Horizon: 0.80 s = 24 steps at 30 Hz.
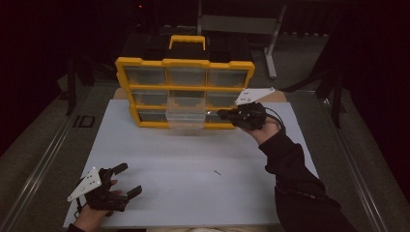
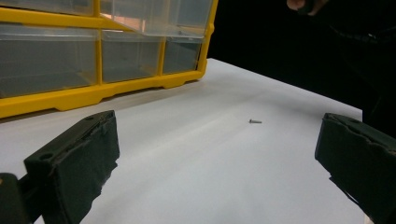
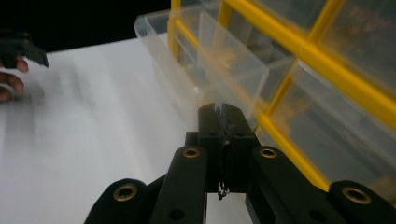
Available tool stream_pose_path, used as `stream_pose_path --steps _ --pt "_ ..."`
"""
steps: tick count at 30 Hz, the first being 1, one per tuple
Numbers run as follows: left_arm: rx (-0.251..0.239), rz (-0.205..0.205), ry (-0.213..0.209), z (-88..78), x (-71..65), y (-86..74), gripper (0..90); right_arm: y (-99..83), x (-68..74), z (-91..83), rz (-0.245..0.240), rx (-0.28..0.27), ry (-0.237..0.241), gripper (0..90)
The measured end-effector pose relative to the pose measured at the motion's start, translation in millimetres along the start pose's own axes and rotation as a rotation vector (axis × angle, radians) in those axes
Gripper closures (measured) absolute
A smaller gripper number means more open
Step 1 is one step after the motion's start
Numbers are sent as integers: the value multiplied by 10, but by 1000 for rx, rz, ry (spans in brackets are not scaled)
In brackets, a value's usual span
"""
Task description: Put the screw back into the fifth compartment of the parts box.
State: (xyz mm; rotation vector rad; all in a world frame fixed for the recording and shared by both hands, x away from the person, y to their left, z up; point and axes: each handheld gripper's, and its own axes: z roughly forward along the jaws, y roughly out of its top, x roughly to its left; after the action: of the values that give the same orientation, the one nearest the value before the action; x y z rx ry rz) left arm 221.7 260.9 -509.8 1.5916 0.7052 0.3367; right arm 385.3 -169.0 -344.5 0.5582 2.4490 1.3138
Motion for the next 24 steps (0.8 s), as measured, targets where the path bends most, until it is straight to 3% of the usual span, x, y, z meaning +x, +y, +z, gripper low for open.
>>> stream_pose_path --steps 12,18,24 --pt "0 0 -3 1 -1 0 5 272 3 212 -56 -33 60 880" --pt "2 2 -5 2 -3 -1 5 360 -27 304 -52 -64 100 880" --pt "4 2 -5 -1 -1 0 5 396 -68 428 -48 -53 117 880"
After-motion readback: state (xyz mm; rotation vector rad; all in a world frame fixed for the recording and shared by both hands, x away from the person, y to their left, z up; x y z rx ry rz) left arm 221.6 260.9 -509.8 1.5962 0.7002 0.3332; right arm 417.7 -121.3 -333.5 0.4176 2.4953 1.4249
